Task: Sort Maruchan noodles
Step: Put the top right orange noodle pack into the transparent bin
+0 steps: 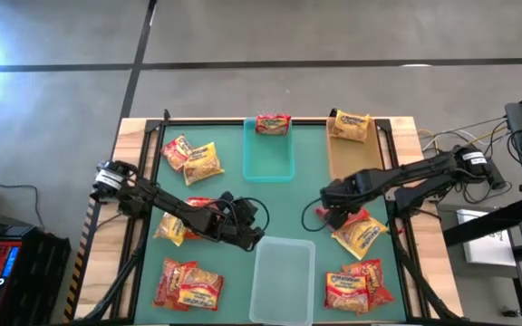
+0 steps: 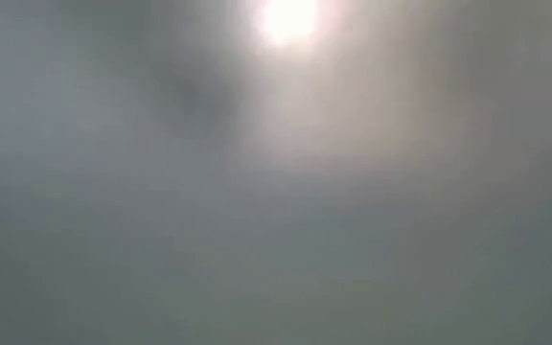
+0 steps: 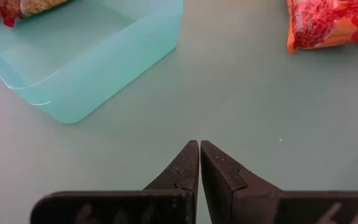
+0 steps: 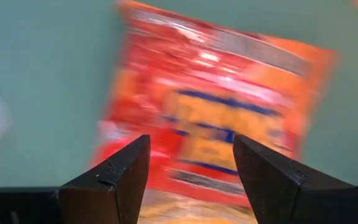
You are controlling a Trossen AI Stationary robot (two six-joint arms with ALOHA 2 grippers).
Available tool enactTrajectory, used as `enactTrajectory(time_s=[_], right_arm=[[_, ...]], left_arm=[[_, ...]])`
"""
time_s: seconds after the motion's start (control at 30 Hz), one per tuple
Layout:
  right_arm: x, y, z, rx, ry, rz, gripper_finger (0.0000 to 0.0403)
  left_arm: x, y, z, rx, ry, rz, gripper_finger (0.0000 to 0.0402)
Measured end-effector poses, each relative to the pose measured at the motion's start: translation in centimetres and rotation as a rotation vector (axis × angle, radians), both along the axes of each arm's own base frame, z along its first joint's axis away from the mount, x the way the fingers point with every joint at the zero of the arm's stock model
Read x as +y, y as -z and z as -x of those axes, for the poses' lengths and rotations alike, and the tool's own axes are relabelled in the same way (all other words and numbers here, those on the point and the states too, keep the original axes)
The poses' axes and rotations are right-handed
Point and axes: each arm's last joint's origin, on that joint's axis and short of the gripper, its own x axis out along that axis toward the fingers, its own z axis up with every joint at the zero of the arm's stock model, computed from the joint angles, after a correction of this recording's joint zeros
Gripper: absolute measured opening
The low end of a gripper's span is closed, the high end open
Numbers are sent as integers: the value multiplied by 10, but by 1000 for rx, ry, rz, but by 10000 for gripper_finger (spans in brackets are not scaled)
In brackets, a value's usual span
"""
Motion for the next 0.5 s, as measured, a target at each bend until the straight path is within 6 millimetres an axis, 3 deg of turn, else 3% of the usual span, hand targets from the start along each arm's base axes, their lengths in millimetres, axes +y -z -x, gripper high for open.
enactTrajectory(time_s=[0.33,0.5], right_arm=[[-2,18,16,107,13,44,219],[-2,25,11,40,-143,37,219]], left_arm=[[0,0,0,0,0,0,0],[0,0,0,0,0,0,0]])
